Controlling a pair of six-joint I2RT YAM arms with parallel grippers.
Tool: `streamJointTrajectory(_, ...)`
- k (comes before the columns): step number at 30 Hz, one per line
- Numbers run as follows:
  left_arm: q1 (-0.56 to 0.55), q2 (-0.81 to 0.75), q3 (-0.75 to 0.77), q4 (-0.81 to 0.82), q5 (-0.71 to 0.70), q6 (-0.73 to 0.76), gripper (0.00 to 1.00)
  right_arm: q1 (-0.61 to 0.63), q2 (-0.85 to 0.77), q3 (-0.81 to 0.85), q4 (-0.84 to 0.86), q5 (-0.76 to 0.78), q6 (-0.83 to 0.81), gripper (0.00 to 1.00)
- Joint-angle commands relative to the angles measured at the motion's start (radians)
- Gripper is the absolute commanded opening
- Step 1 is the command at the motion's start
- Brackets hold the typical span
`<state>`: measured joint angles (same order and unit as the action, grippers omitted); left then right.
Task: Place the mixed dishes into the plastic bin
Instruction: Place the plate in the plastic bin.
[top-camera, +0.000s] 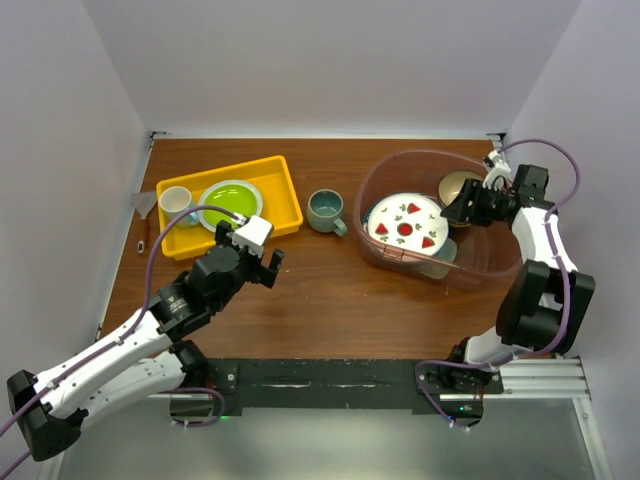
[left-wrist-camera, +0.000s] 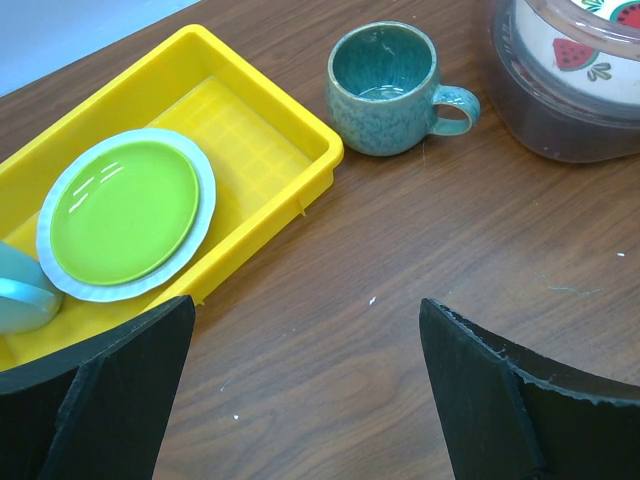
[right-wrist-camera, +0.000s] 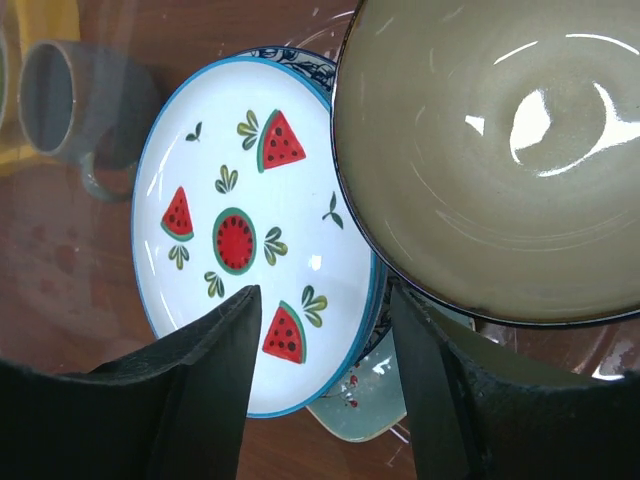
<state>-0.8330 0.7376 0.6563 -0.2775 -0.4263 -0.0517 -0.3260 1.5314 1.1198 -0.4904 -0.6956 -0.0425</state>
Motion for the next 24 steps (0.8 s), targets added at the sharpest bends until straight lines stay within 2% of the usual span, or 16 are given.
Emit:
streamJointTrajectory(1,0.006,-0.006,0.0,0.041,0.004,-0.01,1.0,0.001,-0.076,0.0,0.001,0.033,-0.057,0.62)
streamJointTrajectory(8,0.006,-0.006,0.0,0.04,0.006,-0.008,1.0,0.002,-0.172,-0.032,0.004,0.025,-0.125,0.71)
streamJointTrajectory(15,0.006,-0.004,-0.001,0.041,0.006,-0.01,1.0,-0.001,-0.237,-0.057,0.004,-0.047,-0.172,0.81)
streamJointTrajectory(24,0.009,-0.001,-0.001,0.041,0.003,-0.01,1.0,-0.002,-0.298,-0.086,0.022,-0.156,-0.204,0.88)
